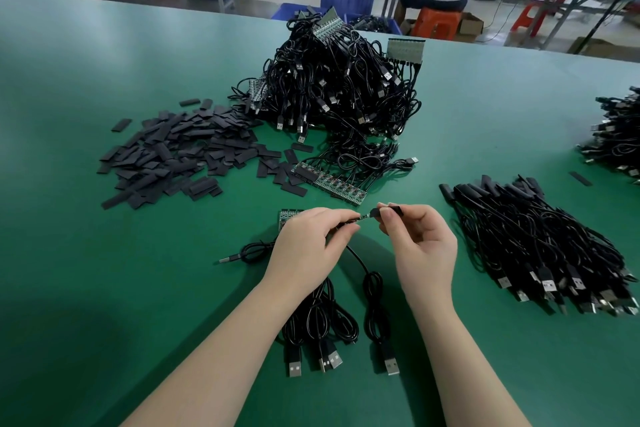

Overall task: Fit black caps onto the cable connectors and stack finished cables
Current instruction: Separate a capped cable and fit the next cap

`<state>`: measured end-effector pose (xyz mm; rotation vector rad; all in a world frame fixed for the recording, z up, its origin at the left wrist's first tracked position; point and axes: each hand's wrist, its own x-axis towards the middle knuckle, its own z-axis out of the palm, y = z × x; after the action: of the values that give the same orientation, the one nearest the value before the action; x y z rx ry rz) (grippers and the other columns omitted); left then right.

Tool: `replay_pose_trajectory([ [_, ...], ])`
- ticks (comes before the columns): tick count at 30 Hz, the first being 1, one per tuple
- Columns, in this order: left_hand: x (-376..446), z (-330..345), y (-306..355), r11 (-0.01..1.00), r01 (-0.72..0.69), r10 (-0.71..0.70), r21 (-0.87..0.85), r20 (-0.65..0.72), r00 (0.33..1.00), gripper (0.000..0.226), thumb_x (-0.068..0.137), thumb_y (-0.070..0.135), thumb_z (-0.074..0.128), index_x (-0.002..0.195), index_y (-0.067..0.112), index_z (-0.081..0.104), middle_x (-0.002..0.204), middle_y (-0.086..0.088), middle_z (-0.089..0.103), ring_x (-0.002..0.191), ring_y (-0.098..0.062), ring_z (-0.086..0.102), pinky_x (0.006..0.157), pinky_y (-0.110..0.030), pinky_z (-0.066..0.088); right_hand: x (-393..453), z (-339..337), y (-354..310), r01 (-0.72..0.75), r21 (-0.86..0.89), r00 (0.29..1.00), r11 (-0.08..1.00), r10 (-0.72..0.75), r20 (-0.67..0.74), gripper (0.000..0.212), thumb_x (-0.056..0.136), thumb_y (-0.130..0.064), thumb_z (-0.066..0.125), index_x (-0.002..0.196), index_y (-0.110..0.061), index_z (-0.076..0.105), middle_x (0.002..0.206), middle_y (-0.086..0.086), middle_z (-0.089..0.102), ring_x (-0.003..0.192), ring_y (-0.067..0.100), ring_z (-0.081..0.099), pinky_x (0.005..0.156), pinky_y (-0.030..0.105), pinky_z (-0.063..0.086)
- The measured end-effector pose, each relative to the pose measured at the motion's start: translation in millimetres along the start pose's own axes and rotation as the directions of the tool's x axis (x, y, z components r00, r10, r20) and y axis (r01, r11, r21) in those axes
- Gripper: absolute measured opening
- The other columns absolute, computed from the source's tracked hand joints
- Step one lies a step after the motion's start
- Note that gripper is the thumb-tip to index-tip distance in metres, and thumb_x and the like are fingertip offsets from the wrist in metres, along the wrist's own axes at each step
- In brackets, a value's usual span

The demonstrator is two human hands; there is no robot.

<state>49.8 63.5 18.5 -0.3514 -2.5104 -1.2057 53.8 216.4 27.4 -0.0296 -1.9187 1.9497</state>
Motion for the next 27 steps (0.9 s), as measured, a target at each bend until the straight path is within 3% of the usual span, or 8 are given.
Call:
replay_pose_trajectory([
  [8,0.4,-0.2,0.2,1.0,0.006,-0.005,-0.019,0.009,1.0,0.021,0.093,0.028,0.064,0.112,0.025,0.073,0.101,0.012,0.071,0.099,0.0,0.054,0.08,-0.004,0.04,-0.5,0.6,0.3,0.021,-0.011,1.0,1.0,-0.021,0.004,0.027,0.087,-0.005,0.072,0.078,-0.03,0.069,0.084,-0.006,0.076,0.08,0.014,0.071,0.075,0.022,0.056],
  [13,0.0,0.5,-0.3,1.0,-0.011,0.011,-0.016,0.005,1.0,0.021,0.093,0.027,0.063,0.112,0.023,0.073,0.1,0.011,0.071,0.098,0.0,0.055,0.081,-0.005,0.04,0.3,0.0,1.6,0.022,-0.009,1.0,1.0,-0.022,0.011,0.021,0.087,-0.006,0.072,0.082,-0.027,0.07,0.087,-0.004,0.076,0.083,0.015,0.072,0.078,0.023,0.056],
  [19,0.9,-0.1,-2.5,0.999,0.022,-0.022,-0.039,0.017,1.0,0.022,0.093,0.03,0.062,0.113,0.026,0.072,0.1,0.012,0.071,0.094,-0.002,0.061,0.084,-0.023,0.05,-0.4,1.2,2.1,0.017,0.014,0.999,1.0,-0.018,0.048,0.027,0.083,-0.001,0.075,0.085,-0.028,0.07,0.09,-0.003,0.076,0.087,0.012,0.072,0.076,0.017,0.054],
  [27,1.3,-2.0,-2.4,0.999,0.016,-0.016,-0.038,0.007,1.0,0.021,0.093,0.03,0.063,0.112,0.027,0.072,0.101,0.013,0.071,0.097,-0.004,0.061,0.086,-0.028,0.05,1.2,-0.7,-0.2,-0.001,0.046,1.0,0.999,0.001,0.006,0.02,0.082,0.0,0.075,0.084,-0.019,0.068,0.084,-0.005,0.076,0.082,0.01,0.072,0.074,0.017,0.054],
])
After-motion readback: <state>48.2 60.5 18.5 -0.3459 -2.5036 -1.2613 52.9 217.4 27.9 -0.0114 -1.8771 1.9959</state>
